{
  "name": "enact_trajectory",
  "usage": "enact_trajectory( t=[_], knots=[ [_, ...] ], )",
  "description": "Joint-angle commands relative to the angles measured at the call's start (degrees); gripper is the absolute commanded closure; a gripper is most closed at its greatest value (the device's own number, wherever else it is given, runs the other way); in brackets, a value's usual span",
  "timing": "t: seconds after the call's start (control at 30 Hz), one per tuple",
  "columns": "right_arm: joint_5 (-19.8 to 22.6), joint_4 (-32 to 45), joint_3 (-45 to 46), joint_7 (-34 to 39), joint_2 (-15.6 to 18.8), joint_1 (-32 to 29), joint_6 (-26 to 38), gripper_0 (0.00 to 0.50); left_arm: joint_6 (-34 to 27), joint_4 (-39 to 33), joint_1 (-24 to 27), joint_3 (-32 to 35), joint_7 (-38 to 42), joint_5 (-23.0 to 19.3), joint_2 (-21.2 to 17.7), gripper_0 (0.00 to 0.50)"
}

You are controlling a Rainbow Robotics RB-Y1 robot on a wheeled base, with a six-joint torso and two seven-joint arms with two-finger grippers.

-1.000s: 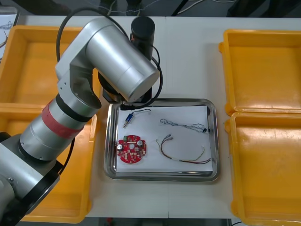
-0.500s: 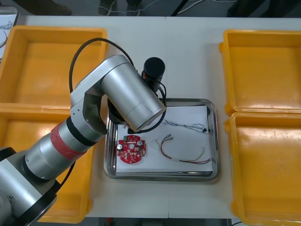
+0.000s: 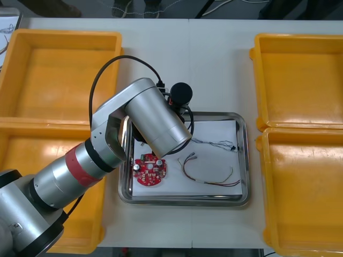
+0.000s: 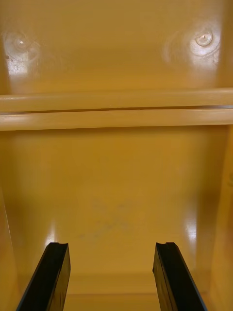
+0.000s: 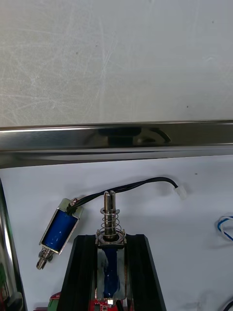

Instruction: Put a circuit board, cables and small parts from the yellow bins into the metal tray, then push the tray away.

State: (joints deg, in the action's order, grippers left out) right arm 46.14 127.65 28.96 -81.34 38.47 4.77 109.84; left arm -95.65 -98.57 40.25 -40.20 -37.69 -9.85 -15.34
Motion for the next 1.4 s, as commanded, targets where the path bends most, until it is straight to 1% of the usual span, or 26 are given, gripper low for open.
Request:
enact_trajectory(
  t=[0.03, 0.33, 0.4, 0.5, 0.53, 0.57, 0.6, 0.63, 0.67, 0.7, 1.17, 1.33, 1.4],
  knots=[
    [0.09, 1.81, -0.31, 3.2, -0.59, -1.08, 0.16, 0.0, 0.99, -0.48, -0.35, -1.55, 0.16, 0.53, 1.19, 0.5],
    [0.17, 1.81, -0.4, 3.12, -0.59, -1.08, 0.16, 0.0, 1.52, -0.48, -0.44, -2.6, 0.68, -0.17, 1.28, 0.498],
    [0.26, 1.81, -0.4, 3.12, -0.59, -1.08, 0.16, 0.0, 1.52, -0.4, -0.35, -2.78, 0.77, -0.17, 1.19, 0.481],
    [0.35, 1.81, -0.4, 3.12, -0.59, -1.08, 0.16, 0.0, 1.52, -0.48, -0.44, -2.86, 0.95, -0.44, 1.19, 0.373],
    [0.35, 1.81, -0.4, 3.2, -0.59, -1.08, 0.16, 0.0, 1.52, -0.4, -0.35, -2.86, 1.04, -0.44, 1.28, 0.356],
    [0.35, 1.81, -0.4, 3.12, -0.59, -1.08, 0.16, 0.0, 1.61, -0.48, -0.44, -2.86, 1.04, -0.53, 1.19, 0.318],
    [0.35, 1.81, -0.4, 3.2, -0.59, -1.08, 0.16, 0.0, 1.69, -0.4, -0.35, -2.86, 1.04, -0.61, 1.28, 0.209],
    [0.35, 1.81, -0.4, 3.12, -0.59, -1.08, 0.16, 0.0, 1.78, -0.48, -0.44, -2.86, 1.04, -0.61, 1.28, 0.15],
    [0.35, 1.81, -0.4, 3.12, -0.59, -1.08, 0.16, 0.0, 1.78, -0.48, -0.35, -2.86, 1.04, -0.61, 1.19, 0.042],
    [0.35, 1.81, -0.4, 3.12, -0.59, -1.08, 0.16, 0.0, 1.78, -0.48, -0.35, -2.86, 1.04, -0.88, 1.28, 0.0],
    [0.53, 1.81, -0.49, 3.2, -0.59, -1.08, 0.16, 0.0, 1.96, -0.84, -0.35, -2.69, 1.12, -1.14, 1.28, 0.0],
    [0.53, 1.81, -0.49, 3.12, -0.59, -1.08, 0.16, 0.0, 0.29, -4.0, -0.35, -0.05, 0.6, -1.58, 0.14, 0.0],
    [0.61, 1.81, -0.49, 3.12, -0.59, -1.08, 0.16, 0.0, -1.03, -5.49, -0.26, 1.79, 0.24, -2.64, -0.56, 0.0]
  ],
)
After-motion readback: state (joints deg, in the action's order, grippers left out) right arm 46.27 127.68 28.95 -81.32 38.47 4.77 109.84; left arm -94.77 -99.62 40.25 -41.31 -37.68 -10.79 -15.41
